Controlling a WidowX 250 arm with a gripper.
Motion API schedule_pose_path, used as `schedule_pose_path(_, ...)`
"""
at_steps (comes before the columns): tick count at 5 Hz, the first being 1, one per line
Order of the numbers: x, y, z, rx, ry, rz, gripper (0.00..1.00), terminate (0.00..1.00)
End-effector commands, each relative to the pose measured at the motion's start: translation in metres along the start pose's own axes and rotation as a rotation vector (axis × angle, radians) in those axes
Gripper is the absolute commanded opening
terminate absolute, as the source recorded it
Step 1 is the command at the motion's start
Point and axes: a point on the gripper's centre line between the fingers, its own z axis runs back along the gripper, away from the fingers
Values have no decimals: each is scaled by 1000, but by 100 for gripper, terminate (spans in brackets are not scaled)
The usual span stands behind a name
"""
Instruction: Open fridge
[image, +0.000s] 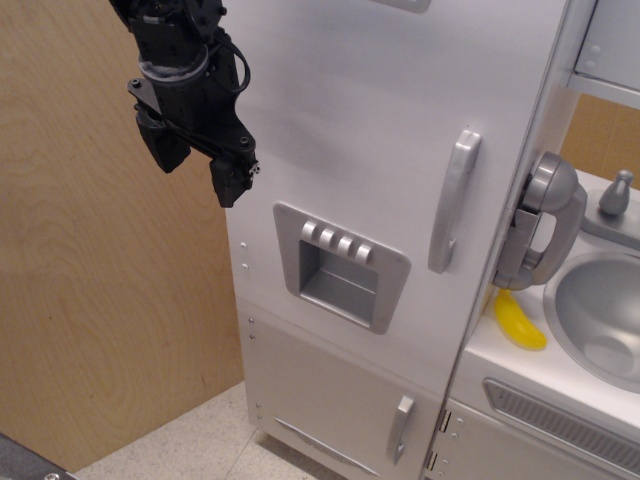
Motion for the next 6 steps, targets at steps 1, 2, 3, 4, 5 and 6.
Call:
schedule_pose_path(1,0,0,0,0,0,0,100,0)
schedule_pose_path(2,14,-46,11,-47,-44,33,100,0)
schedule_pose_path(3,24,-85,32,-78,-64,35,100,0)
schedule_pose_path(4,34,-115,48,-111,-68,20,100,0)
schedule_pose_path(5,48,-138,48,-81,-128,14,100,0)
schedule_pose_path(6,63,-150,44,-80,-153,16,100,0)
